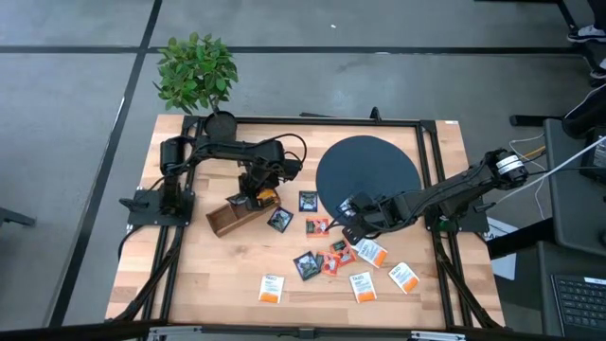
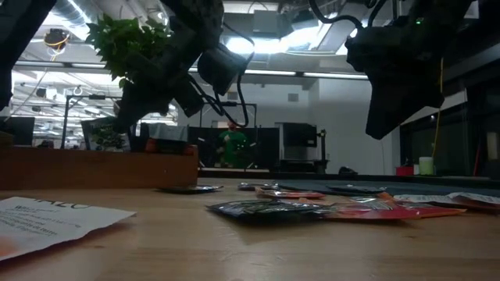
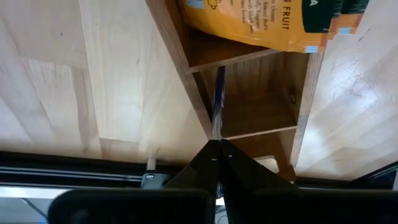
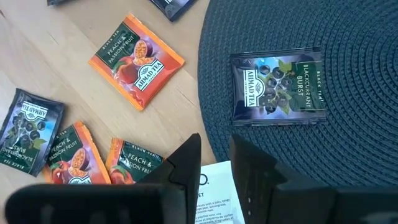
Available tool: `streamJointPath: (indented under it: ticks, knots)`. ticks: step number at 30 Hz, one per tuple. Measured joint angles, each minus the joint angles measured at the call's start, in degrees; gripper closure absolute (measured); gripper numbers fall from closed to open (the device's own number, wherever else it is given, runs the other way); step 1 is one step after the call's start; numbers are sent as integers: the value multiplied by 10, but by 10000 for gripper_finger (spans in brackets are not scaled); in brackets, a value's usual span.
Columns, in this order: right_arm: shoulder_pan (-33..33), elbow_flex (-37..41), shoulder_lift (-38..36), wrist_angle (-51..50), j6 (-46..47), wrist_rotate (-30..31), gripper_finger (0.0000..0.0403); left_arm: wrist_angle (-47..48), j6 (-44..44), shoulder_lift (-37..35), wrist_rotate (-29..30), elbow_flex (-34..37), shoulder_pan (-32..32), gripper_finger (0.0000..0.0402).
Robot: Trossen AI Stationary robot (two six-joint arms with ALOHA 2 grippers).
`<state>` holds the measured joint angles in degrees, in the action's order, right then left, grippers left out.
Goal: Pick & Place Tea
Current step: Put the black tea bag into the middle section of the wooden organizer
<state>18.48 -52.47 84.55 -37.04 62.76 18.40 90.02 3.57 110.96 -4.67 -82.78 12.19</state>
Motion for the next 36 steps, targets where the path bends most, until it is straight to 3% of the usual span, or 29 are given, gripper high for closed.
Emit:
streamJointPath:
  ticks: [12, 23, 29, 36]
  knots:
    - [0, 0, 0, 0, 0, 0, 315, 0, -14, 0, 2, 0, 0, 321]
    - [0, 0, 0, 0, 0, 0, 315, 0, -14, -6, 9, 0, 1, 315]
    - [0, 0, 0, 0, 0, 0, 315, -1, 19, -50, 45, -16, 1, 315]
    - [0, 0, 0, 8, 0, -5, 315, -52, 105, -156, 39, -33, -13, 317]
